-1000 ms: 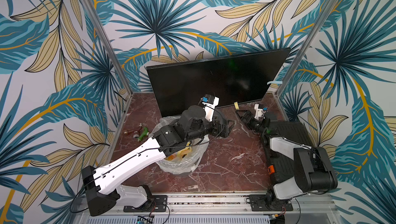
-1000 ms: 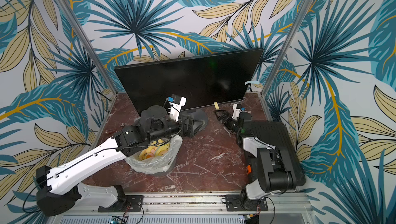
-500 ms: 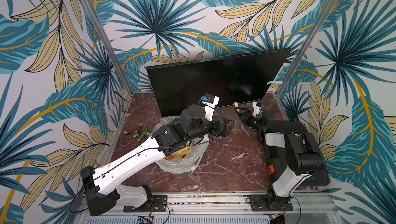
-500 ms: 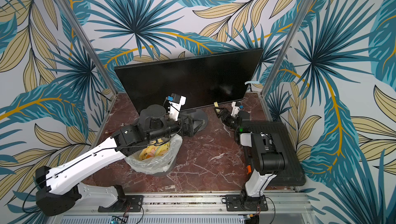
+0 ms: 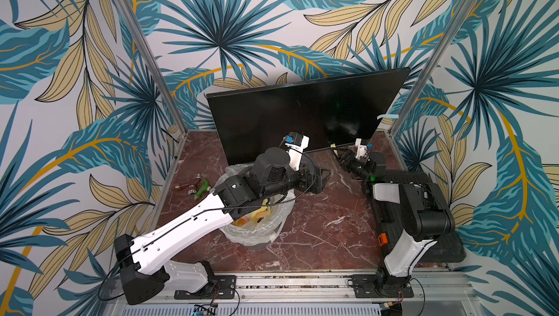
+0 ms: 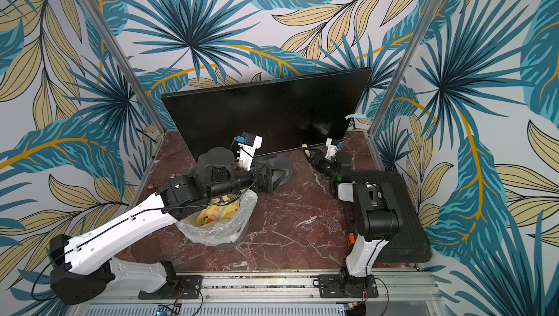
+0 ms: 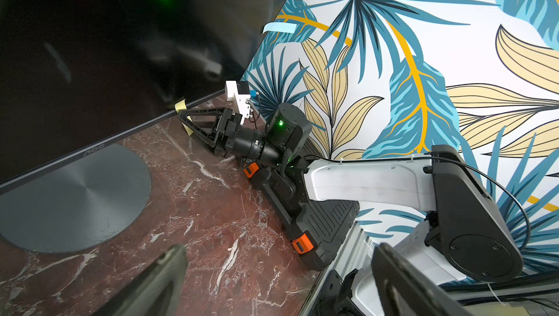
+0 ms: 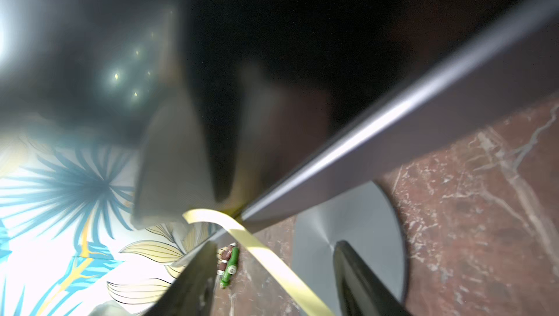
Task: Remove the sticky note from the monitor
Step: Tear off the sticky note from the monitor.
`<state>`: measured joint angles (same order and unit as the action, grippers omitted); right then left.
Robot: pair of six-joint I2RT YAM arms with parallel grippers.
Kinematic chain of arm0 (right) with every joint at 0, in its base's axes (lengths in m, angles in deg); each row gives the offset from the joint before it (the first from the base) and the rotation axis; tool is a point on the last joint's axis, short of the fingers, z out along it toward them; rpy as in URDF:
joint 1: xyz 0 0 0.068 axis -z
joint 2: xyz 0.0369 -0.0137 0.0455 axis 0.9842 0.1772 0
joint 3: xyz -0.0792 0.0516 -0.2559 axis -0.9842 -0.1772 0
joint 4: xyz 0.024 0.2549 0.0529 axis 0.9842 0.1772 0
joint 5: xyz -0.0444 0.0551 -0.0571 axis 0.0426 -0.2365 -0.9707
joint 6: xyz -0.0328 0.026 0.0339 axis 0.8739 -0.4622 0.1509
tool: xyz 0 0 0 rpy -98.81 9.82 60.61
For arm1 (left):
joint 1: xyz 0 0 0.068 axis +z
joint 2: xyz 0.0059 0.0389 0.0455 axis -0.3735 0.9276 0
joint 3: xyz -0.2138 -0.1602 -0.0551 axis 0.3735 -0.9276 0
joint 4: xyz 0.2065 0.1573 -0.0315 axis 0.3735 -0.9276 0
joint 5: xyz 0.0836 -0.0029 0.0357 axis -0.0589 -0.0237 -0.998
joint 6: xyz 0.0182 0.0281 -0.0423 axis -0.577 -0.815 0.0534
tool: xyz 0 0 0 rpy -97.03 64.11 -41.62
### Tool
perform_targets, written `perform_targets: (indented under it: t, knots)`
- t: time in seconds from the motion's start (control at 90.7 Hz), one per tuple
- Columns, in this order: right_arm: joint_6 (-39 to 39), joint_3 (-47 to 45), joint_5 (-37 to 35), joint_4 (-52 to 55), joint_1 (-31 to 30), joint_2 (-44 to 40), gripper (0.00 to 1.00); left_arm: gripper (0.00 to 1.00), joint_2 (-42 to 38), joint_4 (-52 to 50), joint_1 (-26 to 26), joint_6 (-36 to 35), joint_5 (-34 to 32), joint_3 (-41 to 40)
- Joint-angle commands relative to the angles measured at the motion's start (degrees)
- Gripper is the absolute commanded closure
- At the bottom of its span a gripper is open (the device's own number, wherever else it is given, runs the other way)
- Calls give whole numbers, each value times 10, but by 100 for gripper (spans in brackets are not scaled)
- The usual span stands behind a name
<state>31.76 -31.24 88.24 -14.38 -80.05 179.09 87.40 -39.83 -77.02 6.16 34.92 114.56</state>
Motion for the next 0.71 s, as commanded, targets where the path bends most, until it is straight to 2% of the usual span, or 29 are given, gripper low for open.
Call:
perform_targets:
  t: [0.0,0.198,0.342,0.694]
  knots:
    - [3,-2,13,-12,3,-8,46,0,1,-3,-3,-10,-2,11]
    - [10,-16,17,-1,3,-28,70,0,2,-2,-3,-9,0,11]
    - [28,-24,21,39,3,-51,100,0,-3,-2,-3,-10,-3,7]
    - [62,-88,12,143,3,-174,100,0,-55,-4,-3,0,-49,-45]
